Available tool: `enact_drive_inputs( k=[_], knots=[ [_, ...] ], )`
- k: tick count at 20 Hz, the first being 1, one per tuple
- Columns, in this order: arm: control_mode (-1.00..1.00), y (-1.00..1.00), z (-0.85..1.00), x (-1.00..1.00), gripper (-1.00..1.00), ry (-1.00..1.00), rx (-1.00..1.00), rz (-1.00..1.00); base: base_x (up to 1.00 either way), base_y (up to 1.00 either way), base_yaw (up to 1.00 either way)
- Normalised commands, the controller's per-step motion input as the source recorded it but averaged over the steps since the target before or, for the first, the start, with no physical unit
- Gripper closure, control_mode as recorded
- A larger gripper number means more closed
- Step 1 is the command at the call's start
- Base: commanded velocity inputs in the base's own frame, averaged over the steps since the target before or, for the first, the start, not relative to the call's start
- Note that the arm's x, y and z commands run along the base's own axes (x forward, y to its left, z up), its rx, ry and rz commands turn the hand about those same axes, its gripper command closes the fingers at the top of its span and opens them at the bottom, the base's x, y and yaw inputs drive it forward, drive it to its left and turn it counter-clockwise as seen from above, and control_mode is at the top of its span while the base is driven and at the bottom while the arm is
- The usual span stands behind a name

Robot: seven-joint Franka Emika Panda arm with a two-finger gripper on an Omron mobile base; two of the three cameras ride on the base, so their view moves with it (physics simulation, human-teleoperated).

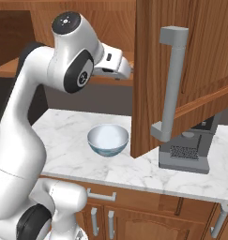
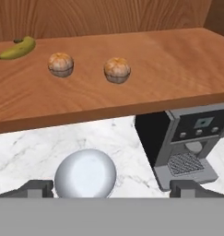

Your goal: Open the cabinet. Pick the tangerine and tangerine from the cabinet and place them into the bowl. Then close the cabinet.

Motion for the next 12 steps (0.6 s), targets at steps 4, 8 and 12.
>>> enact_drive_inputs(
  k=[4,8,12],
  knots=[
    [-1.00,0.00,0.00,0.34,-1.00,-0.03,0.00,0.00,0.00,0.00,0.00],
    [-1.00,0.00,0.02,0.30,-1.00,-0.01,0.00,0.00,0.00,0.00,0.00],
    [-1.00,0.00,0.00,0.27,-1.00,-0.04,0.00,0.00,0.00,0.00,0.00]
  ],
)
